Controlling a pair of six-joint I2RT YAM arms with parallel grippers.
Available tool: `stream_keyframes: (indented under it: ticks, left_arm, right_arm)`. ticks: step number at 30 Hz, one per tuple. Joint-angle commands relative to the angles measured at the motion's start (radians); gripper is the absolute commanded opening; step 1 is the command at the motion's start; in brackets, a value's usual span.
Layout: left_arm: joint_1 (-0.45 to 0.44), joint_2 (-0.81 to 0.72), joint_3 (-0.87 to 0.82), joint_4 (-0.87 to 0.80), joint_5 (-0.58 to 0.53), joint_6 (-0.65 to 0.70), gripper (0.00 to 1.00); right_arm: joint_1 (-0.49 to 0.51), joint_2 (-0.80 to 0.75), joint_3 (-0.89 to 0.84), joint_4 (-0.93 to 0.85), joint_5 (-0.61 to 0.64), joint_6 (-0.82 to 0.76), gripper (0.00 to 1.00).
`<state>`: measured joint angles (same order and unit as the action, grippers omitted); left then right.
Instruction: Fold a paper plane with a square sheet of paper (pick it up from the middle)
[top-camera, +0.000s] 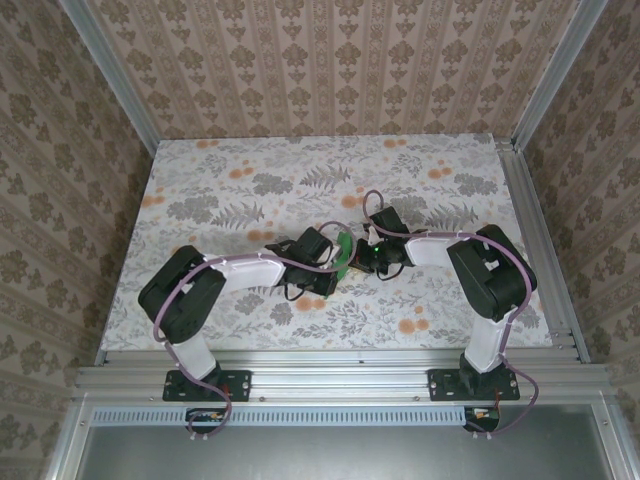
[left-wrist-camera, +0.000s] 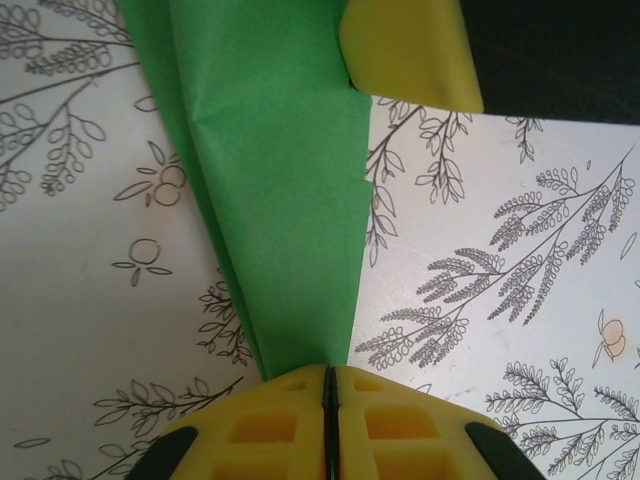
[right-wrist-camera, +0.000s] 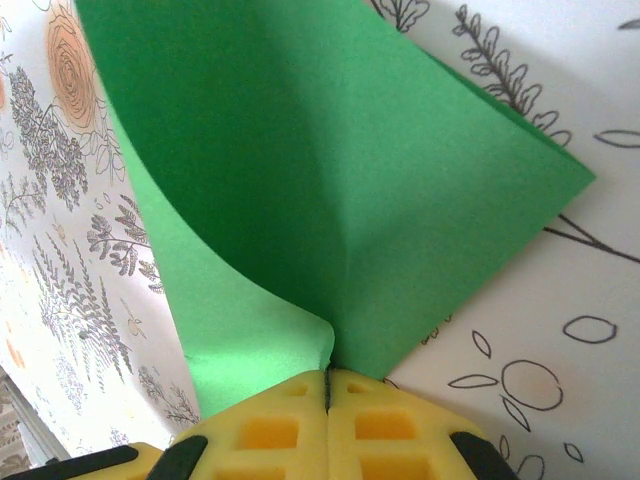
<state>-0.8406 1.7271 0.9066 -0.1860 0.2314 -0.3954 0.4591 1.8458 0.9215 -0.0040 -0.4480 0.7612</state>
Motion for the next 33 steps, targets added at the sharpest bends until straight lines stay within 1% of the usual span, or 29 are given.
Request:
stream_keyframes:
  ticks: [1,3,6,11,15,17,19,22,23,26,27,31,33]
  left_arm:
    - [-0.01,0.033,0.004,-0.042,-0.026,0.036,0.1]
    - [-0.012,0.04,-0.009,-0.038,-0.04,0.039,0.1]
    - [-0.014,0.058,-0.025,-0.03,-0.05,0.042,0.1]
    - [-0.015,0.079,-0.045,-0.017,-0.061,0.047,0.09]
    - [-0.014,0.084,-0.055,-0.013,-0.068,0.054,0.08]
    - [-0.012,0.083,-0.059,-0.011,-0.066,0.058,0.08]
    - [-0.014,0.082,-0.063,-0.009,-0.07,0.063,0.08]
    - [-0.014,0.08,-0.074,0.001,-0.072,0.065,0.08]
    - [-0.014,0.079,-0.078,0.008,-0.073,0.064,0.08]
    - [-0.015,0.069,-0.092,0.026,-0.076,0.062,0.08]
    - [-0.015,0.07,-0.095,0.023,-0.077,0.063,0.08]
    - [-0.016,0.068,-0.107,0.032,-0.069,0.066,0.08]
    - [-0.017,0.065,-0.111,0.041,-0.063,0.065,0.08]
  right_arm:
    - [0.006,0.028,-0.014,-0.064,0.068,-0.005,0.0]
    - [0.006,0.01,-0.015,-0.065,0.064,-0.005,0.01]
    - [0.006,-0.022,-0.012,-0.069,0.059,-0.003,0.07]
    - [0.004,-0.093,-0.009,-0.086,0.049,-0.001,0.2]
    - [-0.004,-0.166,-0.038,-0.09,0.036,0.012,0.23]
    - [-0.01,-0.206,-0.075,-0.052,0.015,0.047,0.22]
    - [-0.009,-0.228,-0.119,0.033,-0.03,0.107,0.19]
    - [0.008,-0.213,-0.194,0.248,-0.111,0.256,0.11]
    - [0.014,-0.191,-0.216,0.341,-0.126,0.31,0.09]
    - [0.038,-0.133,-0.257,0.542,-0.145,0.436,0.04]
    - [0.046,-0.13,-0.26,0.563,-0.14,0.451,0.03]
    - [0.065,-0.153,-0.256,0.531,-0.095,0.451,0.02]
    - [0.067,-0.117,-0.237,0.546,-0.101,0.458,0.02]
